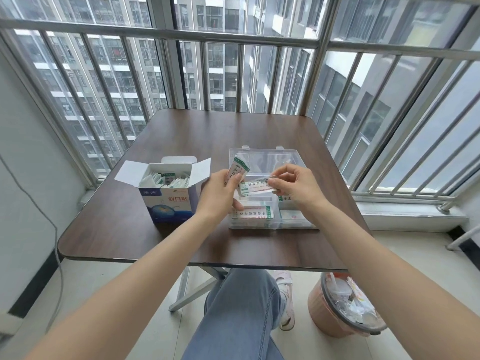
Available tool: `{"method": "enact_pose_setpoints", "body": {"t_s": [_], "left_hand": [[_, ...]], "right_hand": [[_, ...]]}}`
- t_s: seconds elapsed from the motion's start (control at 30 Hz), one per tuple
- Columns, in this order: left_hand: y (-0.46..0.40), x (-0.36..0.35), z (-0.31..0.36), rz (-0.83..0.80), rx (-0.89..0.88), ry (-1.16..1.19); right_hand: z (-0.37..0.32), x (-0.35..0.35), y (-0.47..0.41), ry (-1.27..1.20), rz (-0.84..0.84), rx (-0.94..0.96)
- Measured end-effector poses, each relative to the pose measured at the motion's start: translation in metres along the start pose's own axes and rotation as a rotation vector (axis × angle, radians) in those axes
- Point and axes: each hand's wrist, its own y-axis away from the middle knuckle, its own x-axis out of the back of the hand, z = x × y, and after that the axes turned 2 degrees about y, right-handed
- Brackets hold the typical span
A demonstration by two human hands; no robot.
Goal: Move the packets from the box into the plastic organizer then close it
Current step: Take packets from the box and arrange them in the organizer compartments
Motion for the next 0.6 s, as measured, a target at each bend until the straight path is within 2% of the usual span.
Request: {"method": "enact_pose_setpoints", "body": {"t_s": [0.1,0.2,0.47,0.6], "left_hand": [[0.000,-0.001,0.001,0.043,-0.076,-0.190],[-0.001,0.002,-0.001,0.091,-0.064,-0.290],[-0.005,0.005,-0.004,0.036,-0.021,-0.267],[-0.007,0.007,-0.004,0.035,-0.021,-0.262]], "right_hand": [[0.004,-0.002,-0.004,0.095,0.019,-0.029],[0.008,-0.009,-0.009,0.220,0.026,-0.028],[0.006,-0.033,-0.019,0.663,0.051,0.077],[0.004,-0.036,-0.022,0.577,0.117,0.075]]}}
